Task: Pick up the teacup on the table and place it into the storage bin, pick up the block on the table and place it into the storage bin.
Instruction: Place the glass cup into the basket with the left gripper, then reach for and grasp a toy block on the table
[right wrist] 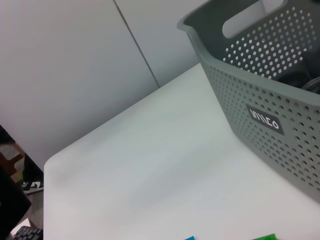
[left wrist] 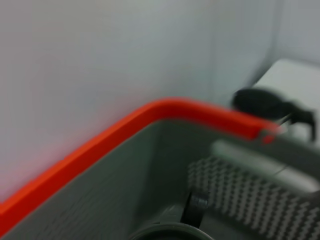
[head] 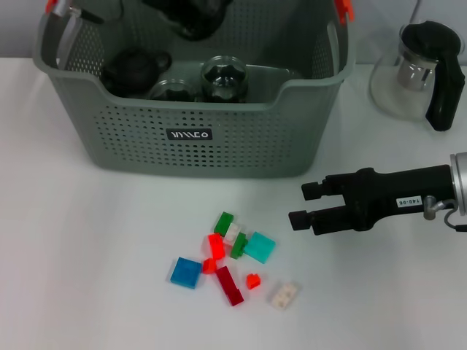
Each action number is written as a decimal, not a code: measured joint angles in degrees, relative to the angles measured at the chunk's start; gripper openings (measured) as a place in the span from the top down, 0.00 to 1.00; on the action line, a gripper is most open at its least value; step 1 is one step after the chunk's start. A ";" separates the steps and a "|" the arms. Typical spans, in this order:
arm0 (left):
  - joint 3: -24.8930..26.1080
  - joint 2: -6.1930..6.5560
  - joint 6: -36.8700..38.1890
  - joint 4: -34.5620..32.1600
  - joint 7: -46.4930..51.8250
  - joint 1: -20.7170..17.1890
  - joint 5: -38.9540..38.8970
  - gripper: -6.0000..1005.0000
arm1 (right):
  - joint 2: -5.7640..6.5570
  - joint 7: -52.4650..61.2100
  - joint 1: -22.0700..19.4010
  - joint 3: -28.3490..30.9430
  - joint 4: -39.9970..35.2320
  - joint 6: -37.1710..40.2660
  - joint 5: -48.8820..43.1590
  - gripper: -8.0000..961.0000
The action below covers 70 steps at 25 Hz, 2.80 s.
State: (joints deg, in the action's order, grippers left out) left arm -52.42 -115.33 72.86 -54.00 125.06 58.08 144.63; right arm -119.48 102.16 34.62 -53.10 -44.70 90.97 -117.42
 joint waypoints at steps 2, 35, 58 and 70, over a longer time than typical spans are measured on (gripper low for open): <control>-0.90 -0.01 -2.71 2.68 1.23 1.17 2.04 0.95 | 0.01 -0.05 0.00 -0.02 0.00 0.00 0.00 0.14; -7.41 -4.54 -14.34 9.88 5.41 2.74 12.98 0.94 | -0.14 -0.91 -0.08 -0.07 0.66 0.18 0.00 0.14; -4.39 -4.79 0.94 -15.84 8.63 -5.53 10.62 0.31 | 0.05 -1.55 -0.08 -0.07 0.76 0.17 0.00 0.14; 1.35 -5.43 34.85 -42.05 -1.53 -16.47 -17.44 0.31 | 0.40 -2.60 0.07 0.01 0.75 0.17 0.00 0.14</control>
State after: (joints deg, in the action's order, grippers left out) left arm -51.08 -120.76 107.71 -96.05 123.53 41.60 127.18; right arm -119.08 99.56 34.70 -53.09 -43.95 91.14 -117.42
